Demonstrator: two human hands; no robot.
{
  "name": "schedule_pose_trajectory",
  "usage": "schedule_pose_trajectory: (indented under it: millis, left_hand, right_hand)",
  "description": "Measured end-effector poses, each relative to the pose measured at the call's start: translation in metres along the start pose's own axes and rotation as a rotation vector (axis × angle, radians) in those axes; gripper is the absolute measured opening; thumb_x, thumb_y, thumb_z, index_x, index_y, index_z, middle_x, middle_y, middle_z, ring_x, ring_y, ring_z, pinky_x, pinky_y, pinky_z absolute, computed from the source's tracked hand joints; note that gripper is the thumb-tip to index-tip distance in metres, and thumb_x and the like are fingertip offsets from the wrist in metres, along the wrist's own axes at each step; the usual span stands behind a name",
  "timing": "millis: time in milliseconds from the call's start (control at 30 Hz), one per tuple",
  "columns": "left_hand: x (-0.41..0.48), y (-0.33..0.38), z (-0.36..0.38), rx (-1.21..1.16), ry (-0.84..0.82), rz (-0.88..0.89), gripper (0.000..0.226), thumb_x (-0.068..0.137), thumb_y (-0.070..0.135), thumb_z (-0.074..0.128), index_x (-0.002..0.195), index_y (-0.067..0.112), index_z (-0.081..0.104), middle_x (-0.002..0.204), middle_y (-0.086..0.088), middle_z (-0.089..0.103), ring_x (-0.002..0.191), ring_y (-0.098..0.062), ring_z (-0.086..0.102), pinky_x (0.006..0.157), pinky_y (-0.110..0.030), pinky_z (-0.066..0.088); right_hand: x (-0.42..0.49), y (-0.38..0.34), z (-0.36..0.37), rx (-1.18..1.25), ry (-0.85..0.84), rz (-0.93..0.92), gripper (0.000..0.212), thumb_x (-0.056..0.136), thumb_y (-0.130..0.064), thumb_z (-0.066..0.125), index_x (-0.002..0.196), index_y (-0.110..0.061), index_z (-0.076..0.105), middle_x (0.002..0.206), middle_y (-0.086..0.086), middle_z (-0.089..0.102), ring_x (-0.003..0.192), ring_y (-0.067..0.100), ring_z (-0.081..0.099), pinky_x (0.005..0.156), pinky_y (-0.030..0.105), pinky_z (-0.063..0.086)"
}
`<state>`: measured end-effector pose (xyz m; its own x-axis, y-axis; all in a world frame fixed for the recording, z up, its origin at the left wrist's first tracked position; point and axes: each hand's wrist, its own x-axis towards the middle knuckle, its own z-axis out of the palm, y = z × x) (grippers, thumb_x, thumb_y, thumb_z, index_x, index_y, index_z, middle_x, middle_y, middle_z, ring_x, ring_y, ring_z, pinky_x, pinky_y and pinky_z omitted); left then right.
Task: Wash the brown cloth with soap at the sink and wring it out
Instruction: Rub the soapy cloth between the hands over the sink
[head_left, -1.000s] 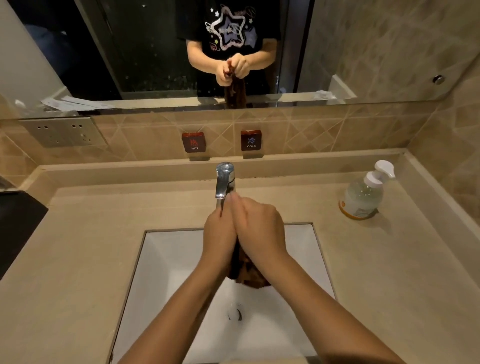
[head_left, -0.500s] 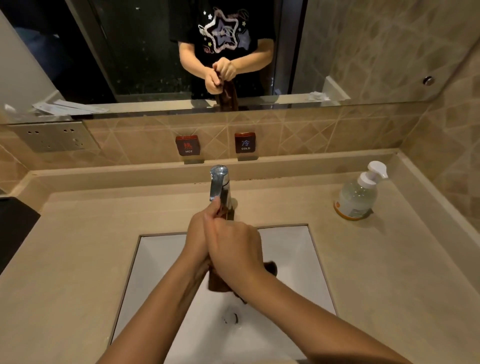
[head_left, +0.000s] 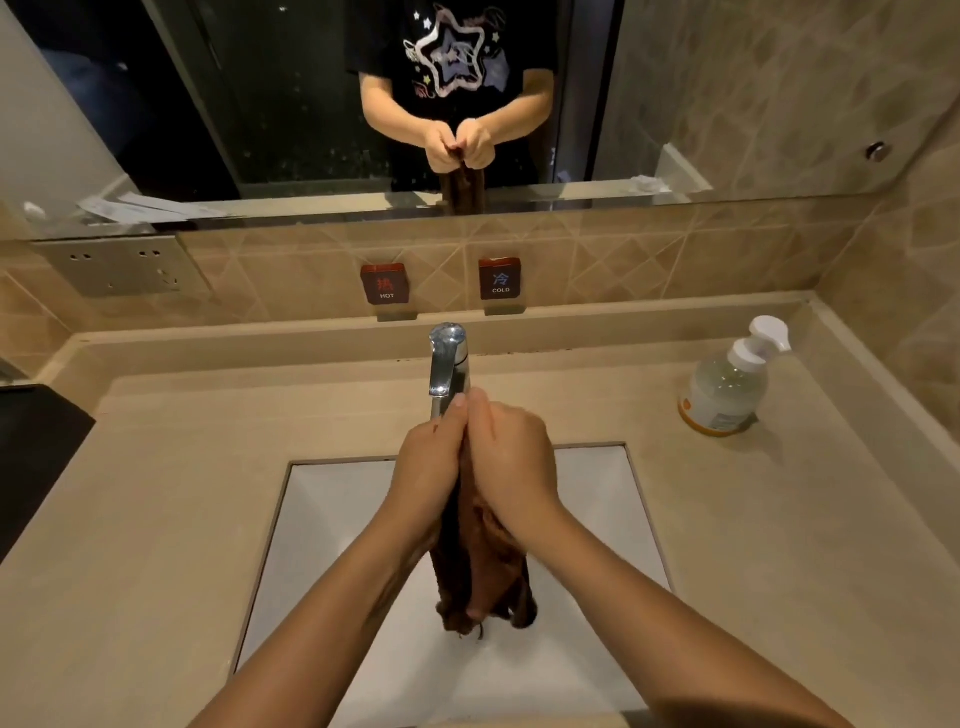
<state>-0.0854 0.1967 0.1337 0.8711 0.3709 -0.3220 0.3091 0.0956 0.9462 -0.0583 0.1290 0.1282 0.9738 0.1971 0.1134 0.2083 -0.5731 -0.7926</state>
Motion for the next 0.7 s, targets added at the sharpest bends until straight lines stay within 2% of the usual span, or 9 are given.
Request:
schedule_pose_trajectory:
  millis: [100, 167, 233, 300, 367, 467, 533, 633, 700]
  left_hand:
    - [-0.001, -0.001, -0.004, 0.1, 0.003, 0.037, 0.034, 0.099, 0.028, 0.044, 0.071, 0.014, 0.057, 0.062, 0.001, 0.058, 0.06, -0.013, 0.053, 0.054, -0.019, 0.043]
    - [-0.009, -0.008, -0.001, 0.018, -0.064, 0.007, 0.037, 0.099, 0.035, 0.043, 0.079, 0.012, 0.065, 0.067, -0.002, 0.066, 0.065, -0.015, 0.063, 0.06, -0.023, 0.048]
    - [-0.013, -0.009, -0.003, -0.11, -0.126, -0.035, 0.04, 0.098, 0.04, 0.043, 0.095, 0.01, 0.07, 0.086, -0.009, 0.075, 0.082, -0.02, 0.071, 0.073, -0.029, 0.053]
    - [-0.01, -0.007, -0.01, -0.193, -0.159, -0.034, 0.041, 0.097, 0.042, 0.042, 0.105, 0.012, 0.069, 0.097, -0.009, 0.075, 0.092, -0.02, 0.071, 0.076, -0.028, 0.054]
    - [-0.007, -0.009, -0.018, -0.293, -0.17, -0.013, 0.042, 0.097, 0.042, 0.037, 0.106, 0.015, 0.067, 0.097, -0.005, 0.076, 0.092, -0.015, 0.071, 0.073, -0.022, 0.055]
    - [-0.007, -0.017, -0.026, -0.311, -0.174, 0.019, 0.041, 0.098, 0.041, 0.032, 0.109, 0.019, 0.064, 0.101, -0.001, 0.075, 0.099, -0.012, 0.069, 0.081, -0.025, 0.052]
    - [-0.006, -0.02, -0.03, -0.302, -0.161, 0.045, 0.041, 0.098, 0.041, 0.031, 0.11, 0.018, 0.063, 0.103, -0.002, 0.074, 0.102, -0.014, 0.067, 0.087, -0.028, 0.05]
    - [-0.003, -0.022, -0.032, -0.323, -0.154, 0.072, 0.041, 0.099, 0.041, 0.03, 0.103, 0.018, 0.064, 0.091, 0.001, 0.073, 0.087, -0.012, 0.066, 0.073, -0.022, 0.049]
    - [-0.001, -0.022, -0.033, -0.386, -0.148, 0.061, 0.04, 0.1, 0.038, 0.029, 0.1, 0.017, 0.064, 0.083, 0.001, 0.072, 0.079, -0.011, 0.064, 0.067, -0.02, 0.05]
  right_hand:
    - [-0.02, -0.008, 0.002, -0.112, -0.029, -0.087, 0.042, 0.1, -0.027, 0.034, 0.08, -0.002, 0.062, 0.073, 0.015, 0.066, 0.069, 0.03, 0.061, 0.06, 0.031, 0.04]
    - [-0.002, -0.001, -0.003, 0.121, -0.026, 0.051, 0.047, 0.099, -0.029, 0.033, 0.061, -0.01, 0.053, 0.064, 0.012, 0.059, 0.063, 0.025, 0.055, 0.061, 0.032, 0.037]
    - [0.01, 0.0, -0.011, 0.332, -0.034, 0.14, 0.05, 0.099, -0.029, 0.035, 0.051, -0.015, 0.041, 0.053, 0.001, 0.047, 0.054, 0.015, 0.044, 0.06, 0.029, 0.034]
    - [0.01, 0.002, -0.015, 0.522, -0.08, 0.206, 0.05, 0.098, -0.032, 0.039, 0.051, -0.017, 0.046, 0.052, -0.004, 0.049, 0.054, 0.011, 0.047, 0.059, 0.027, 0.038]
    - [0.005, 0.0, -0.021, 0.742, -0.143, 0.297, 0.045, 0.097, -0.035, 0.042, 0.061, -0.018, 0.062, 0.06, -0.005, 0.063, 0.063, 0.011, 0.062, 0.064, 0.025, 0.05]
    - [0.004, 0.004, -0.03, 0.962, -0.194, 0.413, 0.038, 0.095, -0.039, 0.045, 0.08, -0.014, 0.07, 0.077, 0.005, 0.073, 0.084, 0.021, 0.07, 0.082, 0.036, 0.056]
    - [0.003, 0.006, -0.033, 1.069, -0.206, 0.442, 0.04, 0.094, -0.038, 0.047, 0.078, -0.012, 0.072, 0.075, 0.007, 0.073, 0.083, 0.024, 0.07, 0.084, 0.04, 0.054]
    - [0.001, 0.008, -0.035, 1.212, -0.277, 0.448, 0.048, 0.094, -0.037, 0.047, 0.064, -0.014, 0.075, 0.072, 0.009, 0.073, 0.079, 0.024, 0.071, 0.087, 0.042, 0.052]
    - [0.003, 0.01, -0.036, 1.238, -0.313, 0.459, 0.045, 0.093, -0.038, 0.049, 0.065, -0.013, 0.075, 0.072, 0.009, 0.072, 0.078, 0.023, 0.07, 0.085, 0.042, 0.052]
